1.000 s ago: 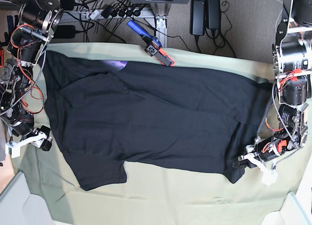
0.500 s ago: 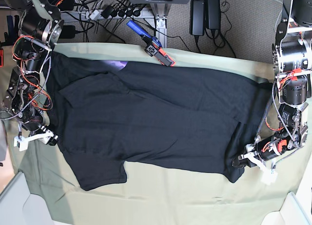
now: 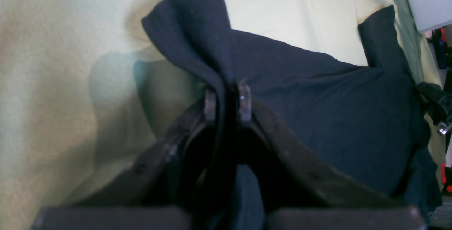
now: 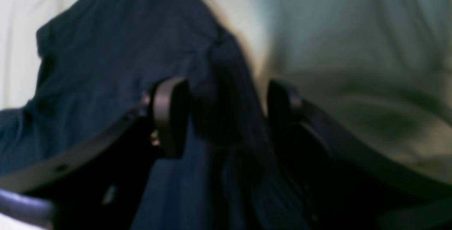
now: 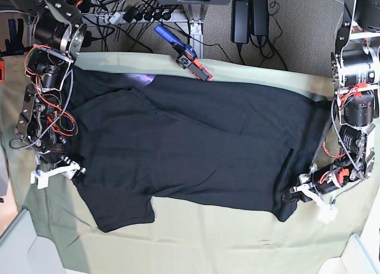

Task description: Fold the T-shirt properly

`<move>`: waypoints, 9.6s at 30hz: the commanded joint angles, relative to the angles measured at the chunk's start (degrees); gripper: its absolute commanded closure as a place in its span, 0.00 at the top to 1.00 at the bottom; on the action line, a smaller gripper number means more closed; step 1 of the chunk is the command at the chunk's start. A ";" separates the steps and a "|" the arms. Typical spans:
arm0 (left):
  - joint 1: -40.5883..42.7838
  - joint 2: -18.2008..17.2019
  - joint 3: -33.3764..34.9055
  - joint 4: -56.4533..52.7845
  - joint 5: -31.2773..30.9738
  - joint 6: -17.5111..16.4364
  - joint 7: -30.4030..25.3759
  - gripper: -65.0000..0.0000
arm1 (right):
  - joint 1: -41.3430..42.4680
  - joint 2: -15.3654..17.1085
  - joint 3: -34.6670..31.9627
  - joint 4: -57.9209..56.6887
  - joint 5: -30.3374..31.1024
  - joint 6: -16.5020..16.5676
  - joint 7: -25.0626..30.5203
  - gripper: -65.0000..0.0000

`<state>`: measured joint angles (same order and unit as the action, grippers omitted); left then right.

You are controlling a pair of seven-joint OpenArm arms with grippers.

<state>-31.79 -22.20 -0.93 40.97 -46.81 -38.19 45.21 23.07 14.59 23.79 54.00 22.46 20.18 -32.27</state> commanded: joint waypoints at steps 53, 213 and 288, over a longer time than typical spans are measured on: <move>10.86 -8.46 -0.15 16.83 -18.82 -1.81 12.68 0.09 | -16.26 6.82 -7.15 27.85 4.85 4.24 -10.88 0.00; 21.05 -20.65 -0.15 17.11 -38.19 -1.81 28.06 0.49 | -32.41 -1.18 5.81 51.54 3.67 6.69 -3.61 0.00; 26.53 -14.97 -3.50 17.09 -33.09 -1.81 12.70 0.00 | -39.76 -1.14 5.81 48.28 13.20 6.80 -9.55 0.00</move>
<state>-4.43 -35.73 -4.03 57.32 -78.76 -39.09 58.78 -17.12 12.69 29.32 101.25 34.81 22.94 -42.74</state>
